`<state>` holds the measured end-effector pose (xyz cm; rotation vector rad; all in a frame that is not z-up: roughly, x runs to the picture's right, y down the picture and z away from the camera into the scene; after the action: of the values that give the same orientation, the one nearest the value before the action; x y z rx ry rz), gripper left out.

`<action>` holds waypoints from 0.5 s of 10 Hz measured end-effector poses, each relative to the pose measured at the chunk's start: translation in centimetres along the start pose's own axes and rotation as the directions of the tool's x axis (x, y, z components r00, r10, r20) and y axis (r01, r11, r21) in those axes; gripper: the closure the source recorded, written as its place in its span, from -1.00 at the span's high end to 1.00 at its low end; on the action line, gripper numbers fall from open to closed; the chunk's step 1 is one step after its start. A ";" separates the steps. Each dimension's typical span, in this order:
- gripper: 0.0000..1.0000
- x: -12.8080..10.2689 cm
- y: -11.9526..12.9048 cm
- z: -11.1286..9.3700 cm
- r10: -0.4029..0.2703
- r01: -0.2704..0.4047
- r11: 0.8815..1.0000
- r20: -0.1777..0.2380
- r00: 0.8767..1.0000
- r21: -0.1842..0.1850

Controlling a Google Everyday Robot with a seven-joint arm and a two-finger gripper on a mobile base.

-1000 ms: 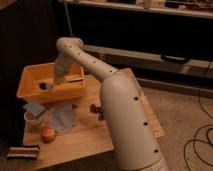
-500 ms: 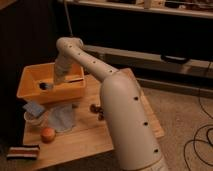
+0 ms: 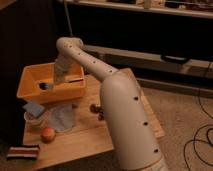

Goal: Place brush in tray

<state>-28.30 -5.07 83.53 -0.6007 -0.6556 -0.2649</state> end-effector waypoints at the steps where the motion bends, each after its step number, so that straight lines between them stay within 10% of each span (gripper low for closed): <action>1: -0.35 0.0 0.0 0.0 0.000 0.000 1.000 0.000 1.000 0.000; 5: 0.48 0.0 0.0 0.0 0.000 0.000 1.000 0.000 1.000 0.000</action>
<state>-28.30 -5.07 83.53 -0.6007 -0.6556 -0.2649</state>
